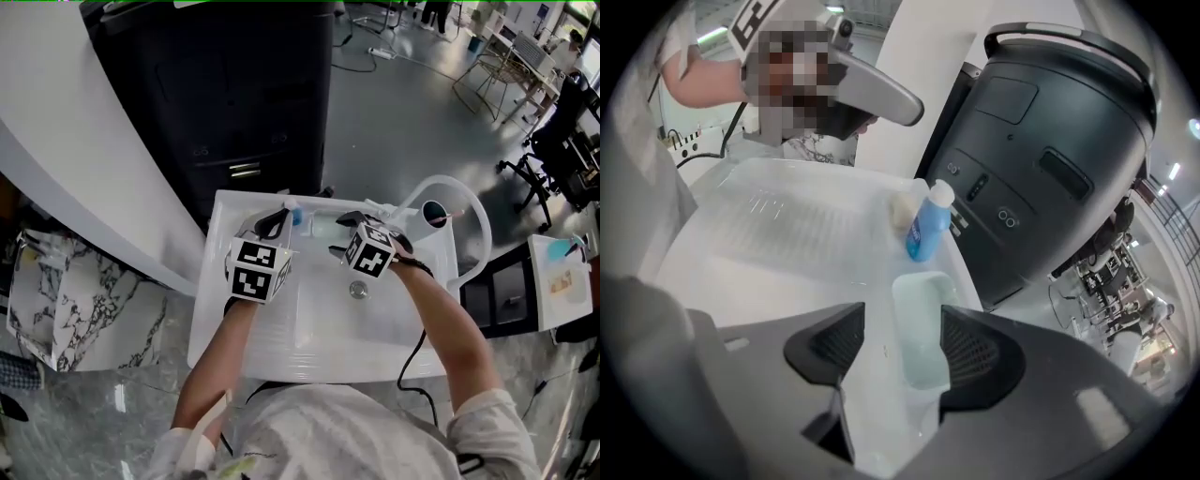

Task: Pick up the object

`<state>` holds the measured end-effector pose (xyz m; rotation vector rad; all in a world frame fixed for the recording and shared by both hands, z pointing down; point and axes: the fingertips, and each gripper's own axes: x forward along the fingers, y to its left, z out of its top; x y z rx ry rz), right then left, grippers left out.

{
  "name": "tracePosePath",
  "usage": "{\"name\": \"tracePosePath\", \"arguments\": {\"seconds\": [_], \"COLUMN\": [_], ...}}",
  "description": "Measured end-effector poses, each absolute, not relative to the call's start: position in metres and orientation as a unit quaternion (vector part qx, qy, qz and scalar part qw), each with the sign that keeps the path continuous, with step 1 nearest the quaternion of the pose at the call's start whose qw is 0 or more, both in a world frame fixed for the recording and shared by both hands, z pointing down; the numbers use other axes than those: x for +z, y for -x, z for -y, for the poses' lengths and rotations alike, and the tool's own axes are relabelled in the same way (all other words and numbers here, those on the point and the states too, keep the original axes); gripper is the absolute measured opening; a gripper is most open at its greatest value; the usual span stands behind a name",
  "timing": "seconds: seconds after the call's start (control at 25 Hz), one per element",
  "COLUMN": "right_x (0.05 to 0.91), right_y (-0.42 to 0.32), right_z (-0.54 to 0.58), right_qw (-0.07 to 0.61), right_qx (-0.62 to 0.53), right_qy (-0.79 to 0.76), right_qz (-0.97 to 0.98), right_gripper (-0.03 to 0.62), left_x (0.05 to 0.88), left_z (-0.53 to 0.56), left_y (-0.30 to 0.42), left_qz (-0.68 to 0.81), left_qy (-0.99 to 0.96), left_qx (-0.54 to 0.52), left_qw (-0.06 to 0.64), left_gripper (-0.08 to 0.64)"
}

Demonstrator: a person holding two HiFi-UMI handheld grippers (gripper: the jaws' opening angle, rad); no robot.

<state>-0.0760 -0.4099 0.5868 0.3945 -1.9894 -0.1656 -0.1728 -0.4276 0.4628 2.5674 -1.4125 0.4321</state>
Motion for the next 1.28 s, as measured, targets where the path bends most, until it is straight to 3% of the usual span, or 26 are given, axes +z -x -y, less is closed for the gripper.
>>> {"name": "tracePosePath", "arguments": {"seconds": [0.52, 0.68, 0.88, 1.08, 1.28], "right_x": [0.624, 0.628, 0.636, 0.638, 0.641], "right_y": [0.081, 0.080, 0.078, 0.075, 0.074], "right_z": [0.419, 0.422, 0.419, 0.419, 0.417], "right_qw": [0.552, 0.560, 0.569, 0.574, 0.580], "right_qx": [-0.059, -0.062, -0.060, -0.068, -0.076], "right_qy": [-0.141, -0.137, -0.128, -0.123, -0.113], "right_qz": [0.819, 0.815, 0.810, 0.806, 0.803], "right_gripper": [0.192, 0.142, 0.128, 0.052, 0.029], "left_x": [0.473, 0.475, 0.476, 0.479, 0.482], "left_z": [0.436, 0.438, 0.439, 0.440, 0.439], "left_y": [0.188, 0.191, 0.193, 0.196, 0.197], "left_qz": [0.473, 0.474, 0.475, 0.477, 0.477], "left_qy": [-0.861, -0.861, -0.860, -0.858, -0.857], "left_qx": [0.160, 0.161, 0.163, 0.166, 0.170], "left_qw": [0.093, 0.094, 0.095, 0.096, 0.094], "left_gripper": [0.000, 0.000, 0.000, 0.000, 0.000]}}
